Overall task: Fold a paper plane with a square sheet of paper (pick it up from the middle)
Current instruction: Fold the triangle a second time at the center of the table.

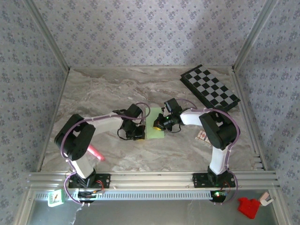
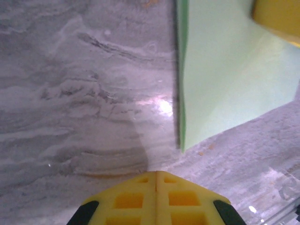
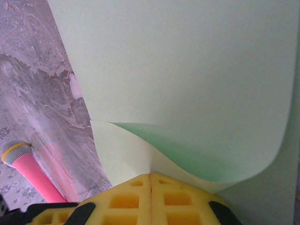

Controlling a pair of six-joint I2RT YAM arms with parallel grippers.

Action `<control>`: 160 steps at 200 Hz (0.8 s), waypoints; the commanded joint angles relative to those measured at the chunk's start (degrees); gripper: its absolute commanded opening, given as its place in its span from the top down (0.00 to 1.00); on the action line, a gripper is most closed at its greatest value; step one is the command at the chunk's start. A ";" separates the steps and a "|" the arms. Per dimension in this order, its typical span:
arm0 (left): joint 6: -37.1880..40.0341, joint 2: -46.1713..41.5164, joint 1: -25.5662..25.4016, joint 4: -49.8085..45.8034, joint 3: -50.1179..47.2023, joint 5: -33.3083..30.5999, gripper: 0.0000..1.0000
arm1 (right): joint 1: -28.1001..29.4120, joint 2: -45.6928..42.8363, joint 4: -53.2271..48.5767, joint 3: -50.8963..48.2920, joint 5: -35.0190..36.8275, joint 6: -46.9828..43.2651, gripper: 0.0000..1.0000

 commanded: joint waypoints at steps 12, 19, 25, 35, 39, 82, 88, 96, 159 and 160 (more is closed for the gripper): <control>-4.09 -1.95 0.40 6.34 3.32 1.38 0.99 | 0.05 4.29 -6.39 -2.03 7.05 0.74 0.94; -5.01 -1.19 0.46 7.59 3.48 1.30 0.98 | 0.02 4.30 -6.22 -2.01 6.92 0.68 0.94; -5.55 -0.37 0.47 8.22 3.74 1.29 0.98 | 0.06 4.27 -6.15 -2.03 6.85 0.73 0.94; -6.32 1.15 0.39 8.62 4.24 1.38 0.99 | 0.08 4.27 -5.93 -2.03 6.79 0.66 0.94; -6.63 1.70 0.39 8.75 4.43 1.40 0.99 | 0.04 4.23 -5.77 -2.06 6.68 0.73 0.94; -7.92 6.48 0.41 9.01 5.47 1.29 1.00 | 0.15 3.68 -4.82 -1.87 6.16 0.74 0.94; -8.04 6.85 0.45 8.58 5.45 1.02 1.00 | 0.15 3.53 -4.76 -1.78 6.06 0.72 0.94; -8.13 7.29 0.47 7.72 5.37 0.49 1.00 | 0.15 3.27 -4.51 -1.85 6.00 0.69 0.94; -7.02 8.98 0.45 2.87 3.52 -2.37 1.00 | 0.71 -3.28 -4.75 0.43 7.86 -6.26 0.93; -7.02 9.01 0.46 2.82 3.47 -2.38 1.00 | 0.71 -3.37 -4.70 0.39 7.87 -6.36 0.93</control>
